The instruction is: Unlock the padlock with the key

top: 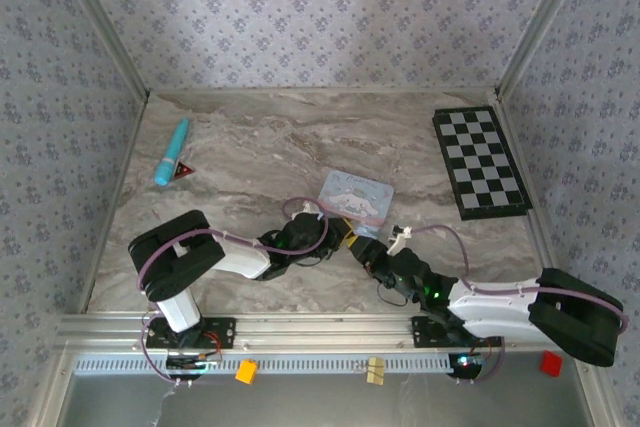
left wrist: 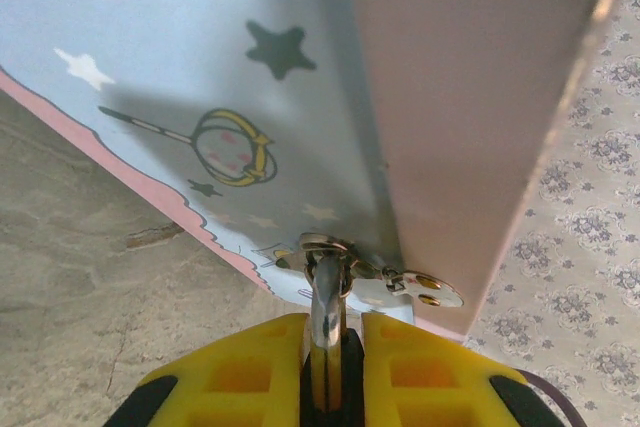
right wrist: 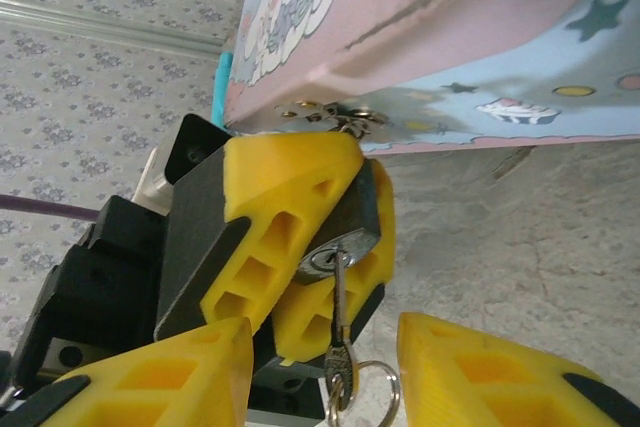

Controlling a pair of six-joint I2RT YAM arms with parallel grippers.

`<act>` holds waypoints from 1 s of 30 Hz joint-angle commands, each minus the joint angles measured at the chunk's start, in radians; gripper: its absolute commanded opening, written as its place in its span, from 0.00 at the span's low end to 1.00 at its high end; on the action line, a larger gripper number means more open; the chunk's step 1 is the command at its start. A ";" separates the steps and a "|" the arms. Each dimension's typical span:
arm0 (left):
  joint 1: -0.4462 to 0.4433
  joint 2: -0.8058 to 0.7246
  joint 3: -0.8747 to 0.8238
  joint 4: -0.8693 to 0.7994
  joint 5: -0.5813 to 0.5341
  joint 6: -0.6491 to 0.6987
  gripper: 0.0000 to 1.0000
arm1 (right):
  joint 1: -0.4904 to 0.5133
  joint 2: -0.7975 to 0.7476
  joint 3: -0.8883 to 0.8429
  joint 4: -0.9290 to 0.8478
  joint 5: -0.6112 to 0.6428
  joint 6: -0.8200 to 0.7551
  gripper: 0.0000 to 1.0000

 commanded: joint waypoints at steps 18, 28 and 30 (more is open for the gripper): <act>0.008 -0.019 0.015 0.048 -0.019 -0.018 0.00 | 0.036 0.008 0.036 -0.036 0.050 0.056 0.29; 0.005 -0.020 0.014 0.049 -0.020 -0.020 0.00 | 0.040 0.013 0.038 -0.082 0.060 0.082 0.32; 0.004 -0.020 0.014 0.049 -0.020 -0.022 0.00 | 0.040 0.013 0.044 -0.093 0.057 0.082 0.31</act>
